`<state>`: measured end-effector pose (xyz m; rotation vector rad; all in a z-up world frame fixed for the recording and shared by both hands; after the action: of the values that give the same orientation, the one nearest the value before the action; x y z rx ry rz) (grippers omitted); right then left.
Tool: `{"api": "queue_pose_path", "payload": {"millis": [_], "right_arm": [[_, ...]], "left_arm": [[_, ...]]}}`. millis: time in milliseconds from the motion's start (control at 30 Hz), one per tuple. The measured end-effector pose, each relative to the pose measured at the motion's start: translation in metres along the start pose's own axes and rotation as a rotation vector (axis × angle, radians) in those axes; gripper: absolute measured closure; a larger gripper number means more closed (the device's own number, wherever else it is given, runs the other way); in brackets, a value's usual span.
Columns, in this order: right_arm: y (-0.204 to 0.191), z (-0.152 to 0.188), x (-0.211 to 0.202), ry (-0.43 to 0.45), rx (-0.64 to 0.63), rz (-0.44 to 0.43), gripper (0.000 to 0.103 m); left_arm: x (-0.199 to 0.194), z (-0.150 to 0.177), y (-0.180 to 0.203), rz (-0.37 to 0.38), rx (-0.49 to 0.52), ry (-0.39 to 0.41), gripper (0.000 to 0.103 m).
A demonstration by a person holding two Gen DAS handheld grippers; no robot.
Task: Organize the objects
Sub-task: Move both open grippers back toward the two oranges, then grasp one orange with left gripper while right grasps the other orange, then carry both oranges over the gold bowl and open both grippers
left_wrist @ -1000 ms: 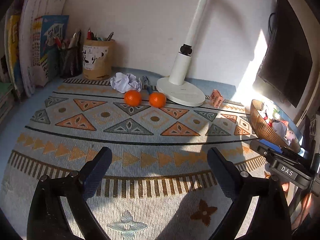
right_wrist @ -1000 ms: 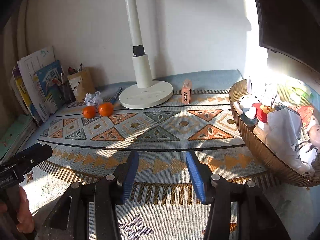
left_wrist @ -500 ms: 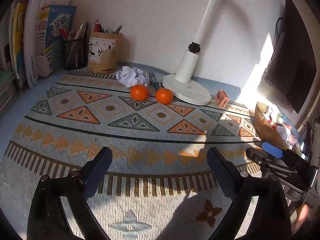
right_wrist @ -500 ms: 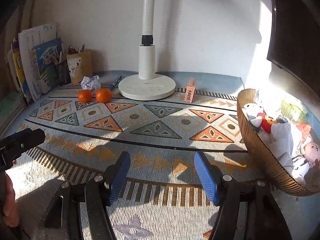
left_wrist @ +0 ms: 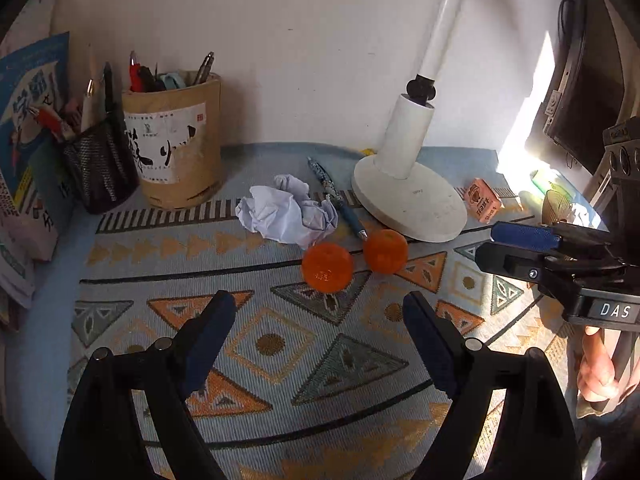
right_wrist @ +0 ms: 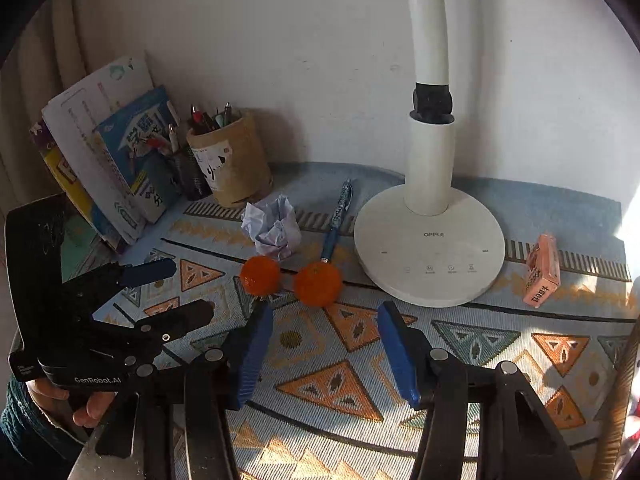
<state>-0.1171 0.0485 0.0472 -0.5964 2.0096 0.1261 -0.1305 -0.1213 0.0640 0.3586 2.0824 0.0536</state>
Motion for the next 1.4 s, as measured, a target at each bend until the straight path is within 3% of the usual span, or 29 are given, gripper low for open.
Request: {"api": "queue_pose_path", "payload": {"millis": [100, 233, 367, 433, 467, 633, 733, 867, 1000, 1133, 1300, 1400], "right_arm": [[0.006, -0.014, 0.035, -0.045, 0.017, -0.039, 0.051], [0.009, -0.030, 0.056, -0.067, 0.023, -0.081, 0.051], [0.005, -0.034, 0.076, -0.097, 0.035, -0.087, 0.052], [0.007, -0.034, 0.084, -0.111, 0.055, -0.096, 0.063], [0.008, -0.033, 0.085, -0.105, 0.060, -0.107, 0.063], [0.015, -0.021, 0.069, -0.084, 0.084, -0.153, 0.064], [0.021, -0.004, 0.040, -0.049, 0.116, -0.155, 0.063], [0.029, 0.033, -0.008, -0.003, 0.168, -0.172, 0.063], [0.046, 0.079, -0.054, 0.026, 0.225, -0.147, 0.063], [0.079, 0.123, -0.115, 0.097, 0.305, -0.103, 0.063], [0.141, 0.163, -0.215, 0.289, 0.442, 0.080, 0.063], [0.176, 0.177, -0.258, 0.373, 0.531, 0.252, 0.063]], "left_arm": [[0.031, -0.013, -0.005, 0.027, 0.001, -0.054, 0.019], [0.049, -0.023, -0.002, 0.003, 0.045, -0.072, 0.019], [0.059, -0.028, 0.002, -0.017, 0.058, -0.093, 0.039], [0.061, -0.027, 0.009, -0.041, 0.096, -0.087, 0.051], [0.061, -0.027, 0.014, -0.032, 0.127, -0.082, 0.066], [0.057, -0.023, 0.022, -0.055, 0.136, -0.066, 0.069], [0.034, -0.011, 0.032, 0.003, 0.131, -0.036, 0.069], [0.003, 0.003, 0.070, 0.021, 0.179, 0.003, 0.069], [-0.024, 0.016, 0.116, 0.052, 0.243, 0.033, 0.069], [-0.043, 0.016, 0.177, 0.135, 0.314, 0.071, 0.069], [-0.057, 0.005, 0.269, 0.261, 0.419, 0.118, 0.069], [-0.053, -0.001, 0.318, 0.307, 0.459, 0.145, 0.069]]}}
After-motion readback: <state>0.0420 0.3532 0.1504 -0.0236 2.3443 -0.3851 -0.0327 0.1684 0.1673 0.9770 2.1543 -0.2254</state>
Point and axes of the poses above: each gripper's, at about its wrist camera, not at the fingertips, and x roughly the way its jaws point, y to its right, z to its underside, the point moved 1 cm from there along x, roughly the way its jaws point, and after that the axes turned 12 degrees about -y, right-handed, at the moved point
